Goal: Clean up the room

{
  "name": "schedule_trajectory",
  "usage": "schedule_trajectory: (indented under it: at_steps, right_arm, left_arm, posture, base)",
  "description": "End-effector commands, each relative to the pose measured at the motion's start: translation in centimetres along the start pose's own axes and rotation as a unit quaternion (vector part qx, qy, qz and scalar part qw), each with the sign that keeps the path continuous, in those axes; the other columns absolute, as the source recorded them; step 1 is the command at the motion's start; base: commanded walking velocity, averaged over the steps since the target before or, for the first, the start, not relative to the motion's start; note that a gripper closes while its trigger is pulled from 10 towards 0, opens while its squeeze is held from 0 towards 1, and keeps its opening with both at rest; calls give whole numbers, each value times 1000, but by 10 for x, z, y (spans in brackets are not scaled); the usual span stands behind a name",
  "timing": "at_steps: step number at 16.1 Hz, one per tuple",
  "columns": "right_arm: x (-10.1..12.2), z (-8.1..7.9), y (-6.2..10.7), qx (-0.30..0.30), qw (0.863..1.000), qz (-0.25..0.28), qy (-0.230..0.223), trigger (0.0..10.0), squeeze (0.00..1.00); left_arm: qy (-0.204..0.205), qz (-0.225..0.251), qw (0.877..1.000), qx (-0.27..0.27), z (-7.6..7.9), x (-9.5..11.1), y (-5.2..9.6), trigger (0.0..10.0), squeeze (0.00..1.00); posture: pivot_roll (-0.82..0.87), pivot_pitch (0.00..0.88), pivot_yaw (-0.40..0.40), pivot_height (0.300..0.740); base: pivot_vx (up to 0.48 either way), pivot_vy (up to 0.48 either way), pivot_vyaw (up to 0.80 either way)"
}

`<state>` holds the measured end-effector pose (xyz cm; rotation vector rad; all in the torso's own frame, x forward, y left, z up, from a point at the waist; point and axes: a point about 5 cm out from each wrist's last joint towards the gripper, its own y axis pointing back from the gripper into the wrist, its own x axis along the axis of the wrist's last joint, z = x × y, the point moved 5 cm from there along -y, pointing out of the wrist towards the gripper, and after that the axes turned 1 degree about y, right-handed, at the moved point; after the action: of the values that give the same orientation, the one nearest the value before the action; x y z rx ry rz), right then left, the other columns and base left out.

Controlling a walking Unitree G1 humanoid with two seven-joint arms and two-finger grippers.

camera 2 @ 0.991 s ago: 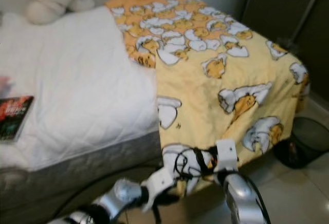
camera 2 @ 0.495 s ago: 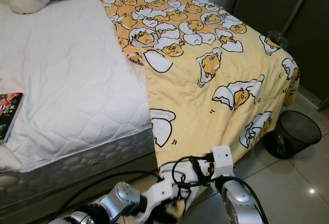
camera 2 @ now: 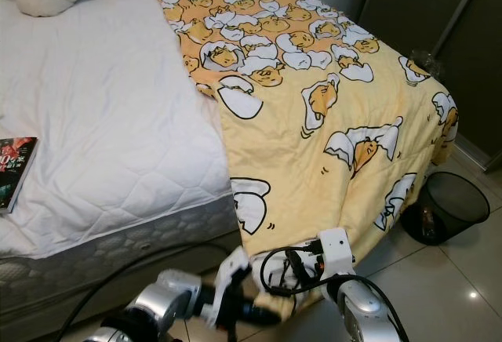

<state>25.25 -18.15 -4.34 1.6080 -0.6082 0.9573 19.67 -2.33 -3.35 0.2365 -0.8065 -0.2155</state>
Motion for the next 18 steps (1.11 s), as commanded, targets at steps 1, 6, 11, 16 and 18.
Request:
schedule_trajectory:
  at_steps: [1, 6, 11, 16, 18]
  right_arm:
    - [0, 3, -1, 0, 1000, -7, 4, 10000, 0]
    - [-2, 3, -3, 6, 1000, -16, 7, 10000, 0]
    - [4, 4, -12, -2, 1000, -10, 3, 10000, 0]
    - [69, 25, -24, -97, 988, 121, -20, 10000, 0]
    - [110, 42, -14, -163, 963, 210, -42, 10000, 0]
  left_arm:
    - [17, 30, 999, -34, 25, 7, -40, 10000, 0]
    - [3, 40, 999, 9, 28, 42, -56, 10000, 580]
    - [-161, -32, 979, 123, -10, 38, 6, 10000, 1000]
    - [-233, 164, 881, 377, -47, 136, 99, 10000, 1000]
    - [-184, 261, 795, 515, -64, 154, 149, 10000, 0]
  posture:
    - [-38, 0, -59, 740]
    - [-38, 0, -56, 740]
    - [-23, 0, -29, 740]
    - [43, 0, 12, 740]
    - [49, 0, 14, 740]
  base:
    - [0, 0, 0]
    - [0, 0, 0]
    - [0, 0, 0]
    - [0, 0, 0]
    - [0, 0, 0]
